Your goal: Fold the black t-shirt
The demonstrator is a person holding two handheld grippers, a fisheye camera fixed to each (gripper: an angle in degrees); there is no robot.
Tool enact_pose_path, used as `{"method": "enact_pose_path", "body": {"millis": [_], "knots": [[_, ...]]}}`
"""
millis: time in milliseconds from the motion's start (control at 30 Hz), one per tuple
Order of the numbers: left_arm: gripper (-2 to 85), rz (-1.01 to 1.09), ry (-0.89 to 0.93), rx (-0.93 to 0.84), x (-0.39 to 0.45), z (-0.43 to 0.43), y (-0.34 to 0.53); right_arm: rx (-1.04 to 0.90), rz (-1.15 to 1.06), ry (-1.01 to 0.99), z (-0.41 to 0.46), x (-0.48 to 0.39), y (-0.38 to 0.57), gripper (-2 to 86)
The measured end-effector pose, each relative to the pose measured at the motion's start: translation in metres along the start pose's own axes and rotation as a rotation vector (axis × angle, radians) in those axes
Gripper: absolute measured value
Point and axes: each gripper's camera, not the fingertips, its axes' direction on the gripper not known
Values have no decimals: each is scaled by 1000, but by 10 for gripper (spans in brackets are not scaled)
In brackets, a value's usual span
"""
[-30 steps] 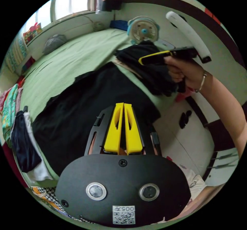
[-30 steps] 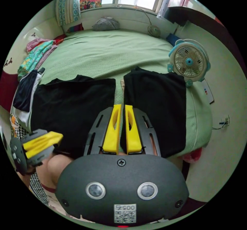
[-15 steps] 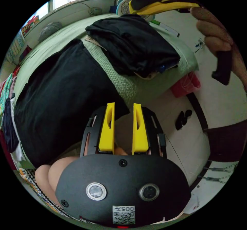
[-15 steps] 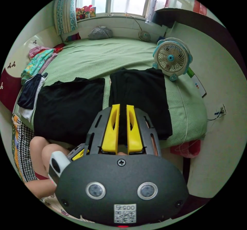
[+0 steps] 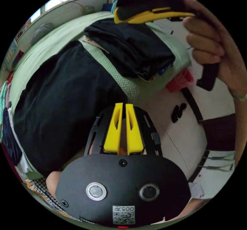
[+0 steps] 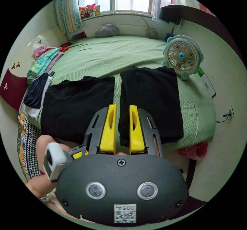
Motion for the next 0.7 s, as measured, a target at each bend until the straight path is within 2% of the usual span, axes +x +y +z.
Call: {"method": "enact_pose_path", "body": {"millis": [167,467,700], "knots": [[31,-57,-21,107,-33,-69,30,-57,-14,-57,14,-15,-36,90],[17,-102,37,179,-85,-147,93,-225,115,-179,66,-30,-103,121],[9,-124,72,213,-119,-193,131,-299,172,-176,99,-49,-138,120]]}}
